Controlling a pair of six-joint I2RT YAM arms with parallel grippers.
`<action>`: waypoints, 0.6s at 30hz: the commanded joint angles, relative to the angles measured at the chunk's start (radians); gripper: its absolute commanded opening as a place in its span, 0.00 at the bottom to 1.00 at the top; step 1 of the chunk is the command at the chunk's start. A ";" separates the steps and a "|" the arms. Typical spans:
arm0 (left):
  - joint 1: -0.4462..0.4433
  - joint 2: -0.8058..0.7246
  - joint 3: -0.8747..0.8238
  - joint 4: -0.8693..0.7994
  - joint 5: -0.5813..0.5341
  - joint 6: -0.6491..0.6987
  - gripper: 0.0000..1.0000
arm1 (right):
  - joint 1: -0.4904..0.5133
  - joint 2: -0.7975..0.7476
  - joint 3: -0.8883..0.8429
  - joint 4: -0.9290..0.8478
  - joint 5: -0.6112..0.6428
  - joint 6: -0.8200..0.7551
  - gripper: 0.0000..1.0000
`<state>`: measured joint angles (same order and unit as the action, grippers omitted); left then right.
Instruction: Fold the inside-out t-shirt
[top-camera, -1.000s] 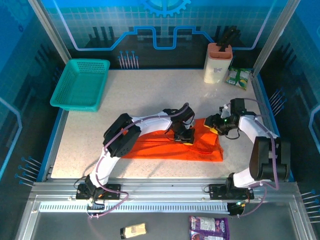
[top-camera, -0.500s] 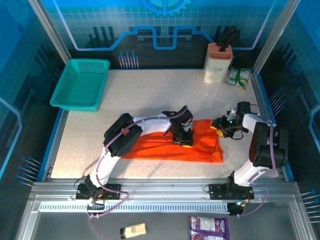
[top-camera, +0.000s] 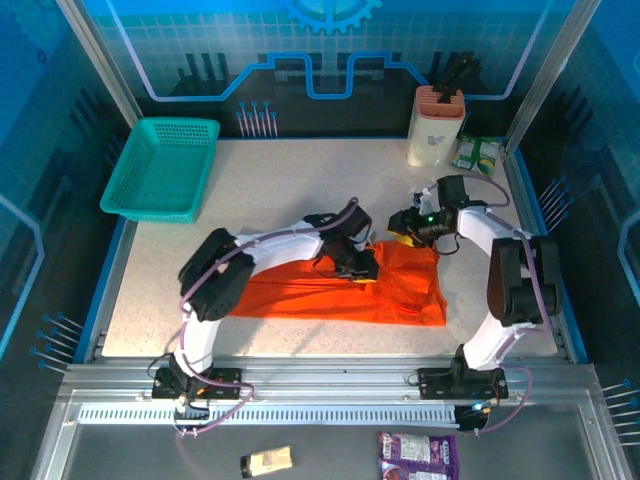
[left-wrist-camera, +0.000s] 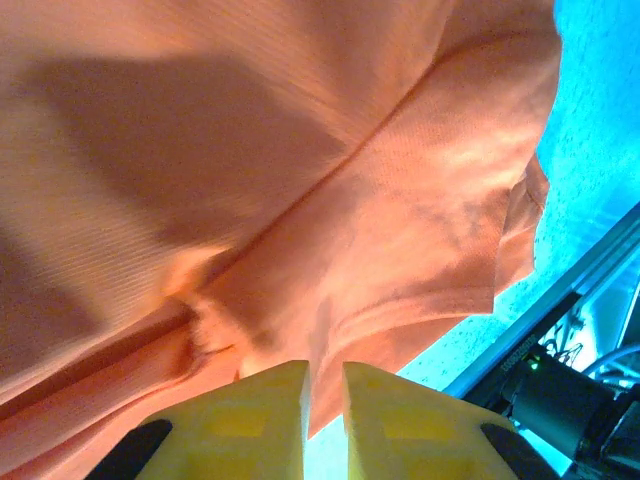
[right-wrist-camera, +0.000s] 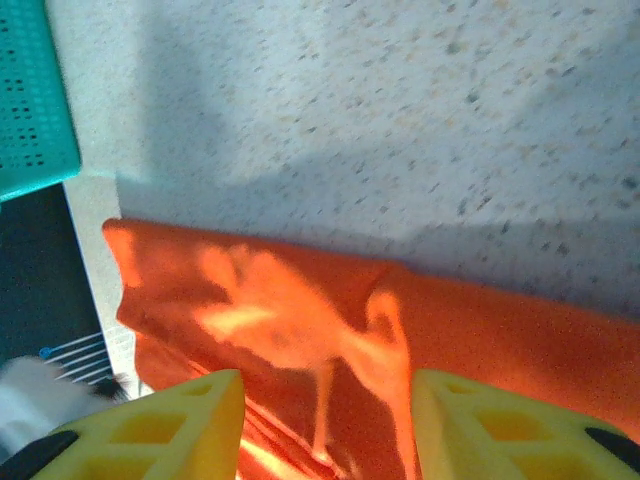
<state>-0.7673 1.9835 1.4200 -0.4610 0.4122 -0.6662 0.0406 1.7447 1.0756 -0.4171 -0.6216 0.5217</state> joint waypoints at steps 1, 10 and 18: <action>0.078 -0.091 -0.103 0.002 -0.063 -0.036 0.17 | -0.006 0.082 0.046 0.019 0.003 0.020 0.49; 0.230 -0.227 -0.288 -0.050 -0.125 0.020 0.17 | -0.061 0.225 0.106 0.019 0.083 0.007 0.48; 0.400 -0.334 -0.415 -0.042 -0.131 0.048 0.18 | -0.056 0.111 0.161 -0.126 0.059 -0.056 0.49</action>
<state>-0.4046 1.7012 1.0298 -0.4789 0.2996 -0.6518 -0.0086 1.9274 1.2343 -0.4675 -0.5278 0.4942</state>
